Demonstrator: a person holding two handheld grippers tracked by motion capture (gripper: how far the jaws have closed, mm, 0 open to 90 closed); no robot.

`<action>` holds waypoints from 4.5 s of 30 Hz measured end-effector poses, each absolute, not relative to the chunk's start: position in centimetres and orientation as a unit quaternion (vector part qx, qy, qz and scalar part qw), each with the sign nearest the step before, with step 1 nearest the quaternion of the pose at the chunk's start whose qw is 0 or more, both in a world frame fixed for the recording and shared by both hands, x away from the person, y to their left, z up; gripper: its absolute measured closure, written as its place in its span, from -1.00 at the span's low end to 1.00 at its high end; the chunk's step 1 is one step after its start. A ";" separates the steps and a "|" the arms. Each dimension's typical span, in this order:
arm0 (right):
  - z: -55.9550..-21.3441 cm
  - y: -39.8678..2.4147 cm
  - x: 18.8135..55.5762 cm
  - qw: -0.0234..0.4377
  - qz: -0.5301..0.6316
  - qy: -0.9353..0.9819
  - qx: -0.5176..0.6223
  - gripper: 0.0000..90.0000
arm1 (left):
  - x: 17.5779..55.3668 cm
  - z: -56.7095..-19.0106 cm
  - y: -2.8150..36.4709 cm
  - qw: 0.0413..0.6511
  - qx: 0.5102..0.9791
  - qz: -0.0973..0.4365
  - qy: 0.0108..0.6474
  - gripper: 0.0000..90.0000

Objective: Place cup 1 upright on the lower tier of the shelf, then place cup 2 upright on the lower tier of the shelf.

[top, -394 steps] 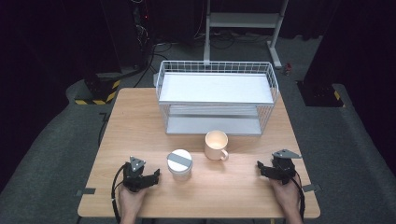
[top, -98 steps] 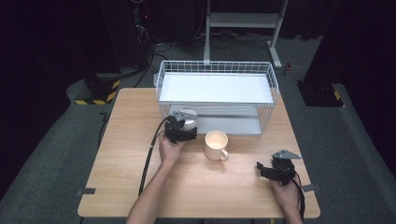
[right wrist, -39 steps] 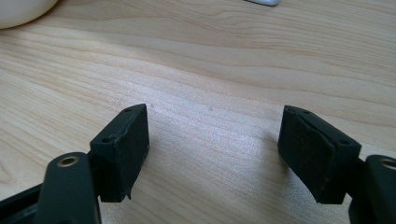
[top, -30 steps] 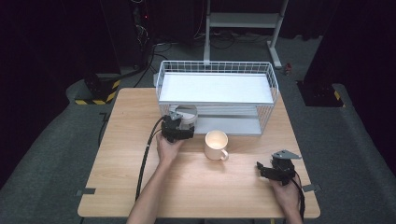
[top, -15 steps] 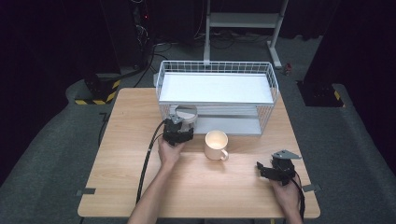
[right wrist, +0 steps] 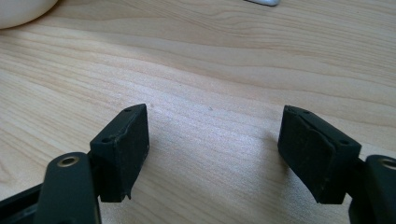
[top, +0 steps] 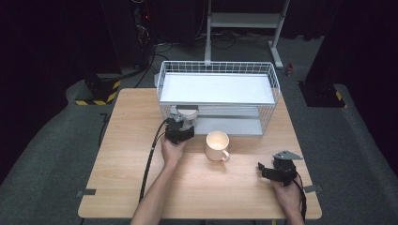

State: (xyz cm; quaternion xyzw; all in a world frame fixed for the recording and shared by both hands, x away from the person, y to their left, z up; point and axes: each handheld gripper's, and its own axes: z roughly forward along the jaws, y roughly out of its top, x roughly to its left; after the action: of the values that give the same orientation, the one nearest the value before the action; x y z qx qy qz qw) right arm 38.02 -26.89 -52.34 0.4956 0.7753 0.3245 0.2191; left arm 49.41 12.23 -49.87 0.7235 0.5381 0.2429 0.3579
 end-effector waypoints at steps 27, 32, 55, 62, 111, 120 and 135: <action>-52.3 -26.9 38.0 0.219 0.325 0.775 0.496 -0.44 | 49.4 -49.7 12.5 0.352 0.725 0.238 0.542 -0.29; -52.3 -26.9 38.0 0.219 0.325 0.775 0.496 -0.44 | 48.5 -49.5 12.8 0.360 0.725 0.236 0.537 -0.32; -52.3 -26.9 38.0 0.219 0.325 0.775 0.496 -0.44 | 43.9 -48.3 13.5 0.363 0.752 0.226 0.502 -0.47; -52.3 -26.9 38.0 0.219 0.325 0.775 0.496 -0.44 | 42.6 -47.8 13.9 0.382 0.746 0.222 0.498 -0.45; -52.3 -26.9 38.0 0.219 0.325 0.776 0.495 -0.44 | 35.6 -52.1 16.5 0.342 0.747 0.225 0.523 -0.49; -52.3 -26.9 38.0 0.218 0.325 0.776 0.495 -0.44 | 35.6 -52.3 16.4 0.327 0.751 0.231 0.525 -0.50; -52.0 -25.0 36.4 0.189 0.362 0.786 0.464 -0.47 | 35.3 -52.8 16.2 0.327 0.746 0.240 0.529 -0.50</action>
State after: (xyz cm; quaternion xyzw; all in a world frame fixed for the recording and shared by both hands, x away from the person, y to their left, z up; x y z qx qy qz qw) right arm 36.41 -25.00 -51.97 0.4636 0.7862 0.3620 0.1894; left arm 35.32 16.18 -52.76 0.7456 0.5288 0.2400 0.3269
